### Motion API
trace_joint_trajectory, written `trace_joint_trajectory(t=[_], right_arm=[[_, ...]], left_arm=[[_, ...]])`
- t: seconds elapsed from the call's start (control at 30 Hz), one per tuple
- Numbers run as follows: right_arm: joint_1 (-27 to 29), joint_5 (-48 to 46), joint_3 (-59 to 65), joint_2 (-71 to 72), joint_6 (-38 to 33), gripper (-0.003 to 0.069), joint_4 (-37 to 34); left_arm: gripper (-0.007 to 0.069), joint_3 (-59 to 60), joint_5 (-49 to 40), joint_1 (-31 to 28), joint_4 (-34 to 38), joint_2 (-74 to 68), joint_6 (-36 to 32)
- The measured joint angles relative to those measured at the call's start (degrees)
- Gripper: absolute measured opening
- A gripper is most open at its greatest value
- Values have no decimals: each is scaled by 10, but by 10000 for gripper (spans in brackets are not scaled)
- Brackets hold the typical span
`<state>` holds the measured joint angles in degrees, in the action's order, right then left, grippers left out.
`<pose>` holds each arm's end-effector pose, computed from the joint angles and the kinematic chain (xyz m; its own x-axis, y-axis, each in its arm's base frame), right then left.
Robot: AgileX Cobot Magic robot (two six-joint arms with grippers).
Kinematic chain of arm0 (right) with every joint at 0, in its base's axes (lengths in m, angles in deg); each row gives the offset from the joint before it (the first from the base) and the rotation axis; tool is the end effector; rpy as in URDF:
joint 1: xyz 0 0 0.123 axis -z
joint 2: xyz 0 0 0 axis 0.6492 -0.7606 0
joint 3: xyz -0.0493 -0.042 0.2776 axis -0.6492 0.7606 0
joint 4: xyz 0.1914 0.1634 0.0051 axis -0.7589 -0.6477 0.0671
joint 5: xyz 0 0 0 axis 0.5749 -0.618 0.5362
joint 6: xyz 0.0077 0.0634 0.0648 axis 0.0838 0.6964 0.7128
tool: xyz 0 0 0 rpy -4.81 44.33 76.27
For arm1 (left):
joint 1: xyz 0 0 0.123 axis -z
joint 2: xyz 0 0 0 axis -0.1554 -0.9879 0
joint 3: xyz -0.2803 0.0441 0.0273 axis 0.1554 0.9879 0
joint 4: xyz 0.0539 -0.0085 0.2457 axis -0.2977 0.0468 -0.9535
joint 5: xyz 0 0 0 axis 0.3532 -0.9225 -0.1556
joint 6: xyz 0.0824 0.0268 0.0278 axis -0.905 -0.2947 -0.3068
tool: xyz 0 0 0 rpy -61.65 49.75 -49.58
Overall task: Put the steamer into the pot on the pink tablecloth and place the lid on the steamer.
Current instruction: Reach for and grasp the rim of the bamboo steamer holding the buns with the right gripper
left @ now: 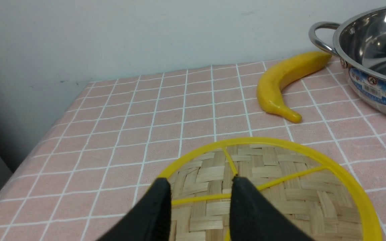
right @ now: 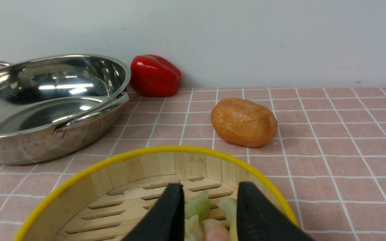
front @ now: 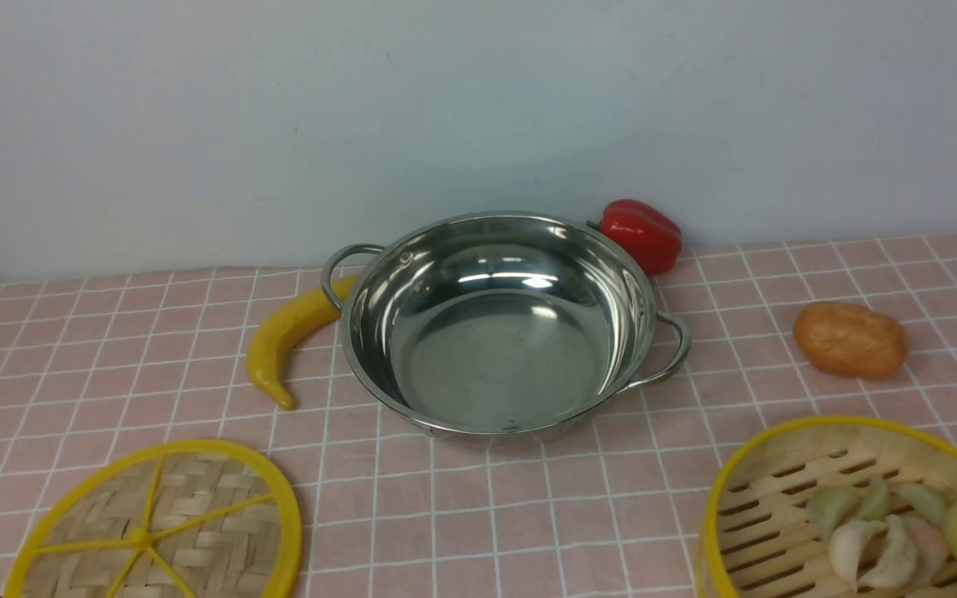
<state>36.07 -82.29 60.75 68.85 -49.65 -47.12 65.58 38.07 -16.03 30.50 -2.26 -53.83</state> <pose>0.0528 0.0121 0.1793 -0.2844 0.1354 -0.9491 -0.1167 0.9777 0.1744 0.0535 0.0069 0.1814 -0.2569 0.1133 -0.9598 -0.0904 0.9859 0.1405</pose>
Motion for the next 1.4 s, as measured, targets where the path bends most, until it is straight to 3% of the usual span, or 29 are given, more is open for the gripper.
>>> trace_joint_trajectory(t=[0.23,0.37,0.63,0.8,0.97,1.1,1.2,1.4], right_arm=[[0,5,0,0,0,242,-1],[0,37,-5,0,18,242,-39],[0,-8,-162,2,8,242,-59],[0,11,-204,2,7,242,-71],[0,68,-207,2,9,242,-111],[0,63,-209,2,19,242,-154],[0,-40,-230,3,25,242,-199],[0,-261,-293,-45,-26,242,-202]], left_arm=[[243,0,0,0,0,0,0],[243,0,0,0,0,0,0],[243,0,0,0,0,0,0],[243,0,0,0,0,0,0],[243,0,0,0,0,0,0],[243,0,0,0,0,0,0],[243,0,0,0,0,0,0],[243,0,0,0,0,0,0]])
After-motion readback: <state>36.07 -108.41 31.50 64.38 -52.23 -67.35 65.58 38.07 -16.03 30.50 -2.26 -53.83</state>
